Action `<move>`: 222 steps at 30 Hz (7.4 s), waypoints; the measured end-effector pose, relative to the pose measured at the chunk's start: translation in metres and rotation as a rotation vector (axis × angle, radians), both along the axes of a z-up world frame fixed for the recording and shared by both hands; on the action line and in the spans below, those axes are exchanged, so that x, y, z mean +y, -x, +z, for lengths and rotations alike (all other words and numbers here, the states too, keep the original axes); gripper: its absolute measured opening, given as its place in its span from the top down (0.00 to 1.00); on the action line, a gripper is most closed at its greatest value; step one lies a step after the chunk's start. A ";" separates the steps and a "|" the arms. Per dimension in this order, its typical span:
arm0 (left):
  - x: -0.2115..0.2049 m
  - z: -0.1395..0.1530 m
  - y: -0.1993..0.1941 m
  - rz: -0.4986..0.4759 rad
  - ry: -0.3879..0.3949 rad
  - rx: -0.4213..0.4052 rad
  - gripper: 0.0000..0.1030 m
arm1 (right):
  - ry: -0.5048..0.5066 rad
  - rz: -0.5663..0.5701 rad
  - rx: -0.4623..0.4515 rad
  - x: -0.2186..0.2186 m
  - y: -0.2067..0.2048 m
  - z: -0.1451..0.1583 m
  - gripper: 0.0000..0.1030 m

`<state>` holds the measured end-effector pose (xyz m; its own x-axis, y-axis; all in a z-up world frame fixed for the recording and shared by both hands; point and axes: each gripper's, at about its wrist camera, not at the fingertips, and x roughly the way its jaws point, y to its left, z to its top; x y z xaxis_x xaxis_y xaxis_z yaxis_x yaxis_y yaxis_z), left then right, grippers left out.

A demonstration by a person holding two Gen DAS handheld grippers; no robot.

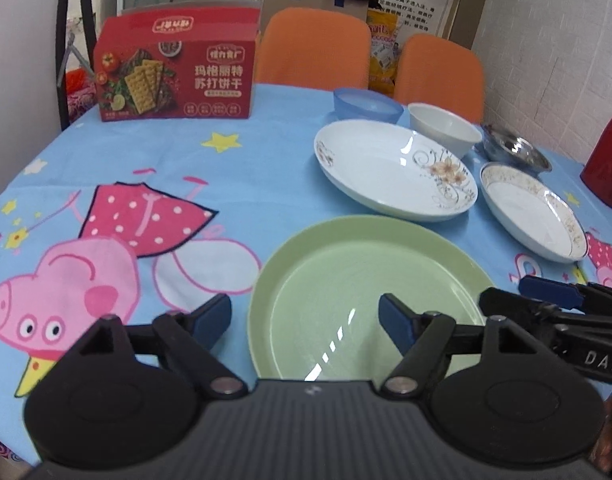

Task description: Organize plates and bowls

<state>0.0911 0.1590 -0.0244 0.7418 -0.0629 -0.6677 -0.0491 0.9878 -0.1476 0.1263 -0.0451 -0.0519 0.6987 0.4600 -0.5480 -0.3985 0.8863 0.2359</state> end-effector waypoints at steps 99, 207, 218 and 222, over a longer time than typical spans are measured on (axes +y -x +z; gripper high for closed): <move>-0.030 0.032 -0.125 -0.042 -0.058 -0.042 0.49 | 0.113 0.008 -0.135 0.033 -0.109 0.030 0.00; -0.177 0.010 -0.172 -0.237 0.090 0.158 0.26 | 0.005 -0.363 -0.033 -0.153 -0.094 0.004 0.00; -0.196 -0.016 -0.197 -0.220 -0.005 0.187 0.26 | 0.079 -0.281 0.018 -0.133 -0.112 -0.012 0.00; -0.203 -0.019 -0.196 -0.229 -0.049 0.167 0.26 | 0.091 -0.269 0.014 -0.133 -0.114 -0.013 0.00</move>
